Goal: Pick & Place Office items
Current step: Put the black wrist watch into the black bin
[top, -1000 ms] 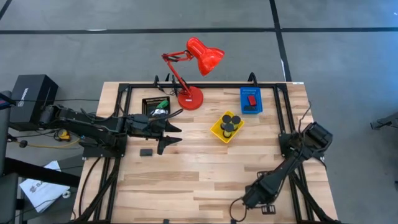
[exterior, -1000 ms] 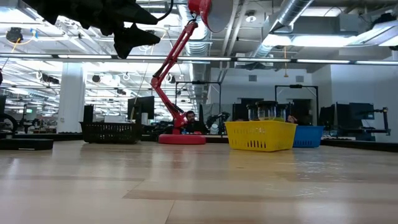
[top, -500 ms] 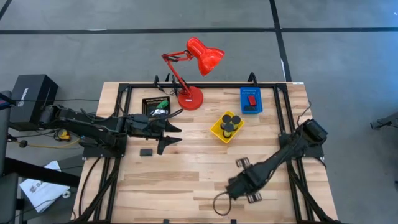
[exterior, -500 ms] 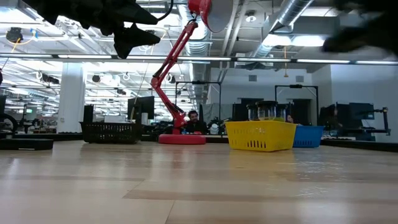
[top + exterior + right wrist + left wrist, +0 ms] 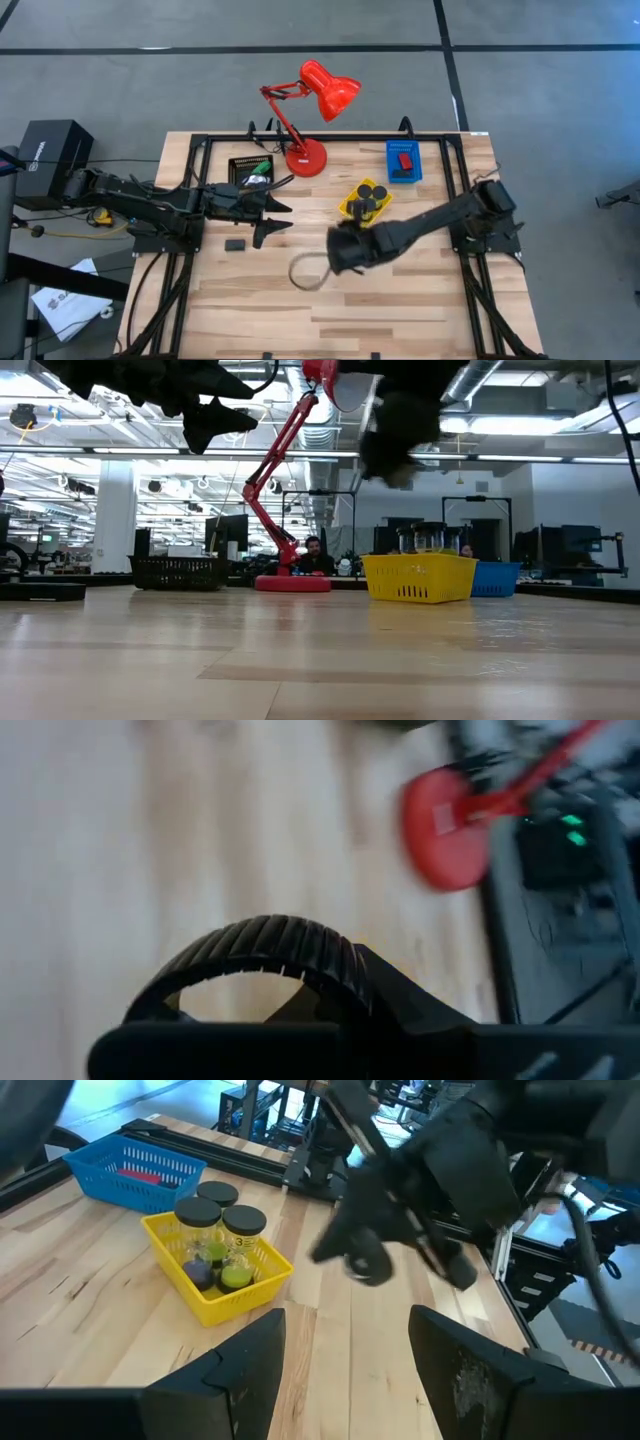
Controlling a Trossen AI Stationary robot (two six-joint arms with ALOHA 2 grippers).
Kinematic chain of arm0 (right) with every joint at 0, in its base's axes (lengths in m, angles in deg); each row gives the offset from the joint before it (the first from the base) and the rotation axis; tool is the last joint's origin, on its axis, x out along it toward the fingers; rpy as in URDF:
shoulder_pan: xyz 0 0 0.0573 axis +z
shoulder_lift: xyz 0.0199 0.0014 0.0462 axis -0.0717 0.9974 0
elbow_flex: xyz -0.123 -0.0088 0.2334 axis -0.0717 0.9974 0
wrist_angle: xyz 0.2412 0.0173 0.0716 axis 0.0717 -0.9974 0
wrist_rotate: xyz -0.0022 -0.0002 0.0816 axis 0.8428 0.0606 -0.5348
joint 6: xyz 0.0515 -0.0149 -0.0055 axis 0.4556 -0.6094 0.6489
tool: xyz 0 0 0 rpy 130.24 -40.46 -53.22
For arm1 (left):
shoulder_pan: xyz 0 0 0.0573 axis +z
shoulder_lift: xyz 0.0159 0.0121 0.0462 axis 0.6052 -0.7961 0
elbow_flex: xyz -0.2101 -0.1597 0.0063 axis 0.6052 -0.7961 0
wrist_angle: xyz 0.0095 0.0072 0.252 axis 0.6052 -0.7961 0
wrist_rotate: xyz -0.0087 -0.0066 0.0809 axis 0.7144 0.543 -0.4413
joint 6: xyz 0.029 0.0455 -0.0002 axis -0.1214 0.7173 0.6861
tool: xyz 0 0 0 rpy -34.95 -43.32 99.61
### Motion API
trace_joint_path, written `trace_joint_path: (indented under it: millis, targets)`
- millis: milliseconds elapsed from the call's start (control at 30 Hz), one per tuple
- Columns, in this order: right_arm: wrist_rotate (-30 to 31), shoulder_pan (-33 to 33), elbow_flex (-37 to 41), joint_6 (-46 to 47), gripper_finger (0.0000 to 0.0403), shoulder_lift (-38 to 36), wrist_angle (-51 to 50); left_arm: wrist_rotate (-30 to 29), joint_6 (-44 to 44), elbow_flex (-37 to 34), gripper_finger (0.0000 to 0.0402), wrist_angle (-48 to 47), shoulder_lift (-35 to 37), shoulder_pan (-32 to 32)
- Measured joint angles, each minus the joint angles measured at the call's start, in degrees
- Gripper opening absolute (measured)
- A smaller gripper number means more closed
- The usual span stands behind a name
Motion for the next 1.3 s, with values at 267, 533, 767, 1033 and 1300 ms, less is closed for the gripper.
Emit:
trace_joint_path:
  millis: [267, 533, 767, 1033, 1300]
  targets:
    - [6.75, -6.11, 0.0, 3.42, 0.0, 0.09, 15.08, 0.0, -2.93, 0.0, 0.0209, 0.05, 0.0, -0.02]
    - [7.49, -4.63, 1.25, 2.29, 0.0, 0.63, 18.32, 0.02, -2.95, 0.02, 0.0209, 0.82, -3.03, -0.03]
    - [7.95, -1.15, 1.88, 5.49, 0.0, 0.68, 10.28, 0.02, -2.95, 0.02, 0.0209, 9.75, -9.04, -0.03]
    - [7.49, -0.78, 1.87, 11.64, 0.0, 0.68, -12.53, 0.03, -4.34, 0.02, 0.0209, 13.86, -12.0, -0.03]
    - [13.94, -0.27, 5.72, 22.65, 0.0, -1.68, -23.47, 0.02, -5.48, 0.02, 0.0209, 15.04, -11.98, -0.03]
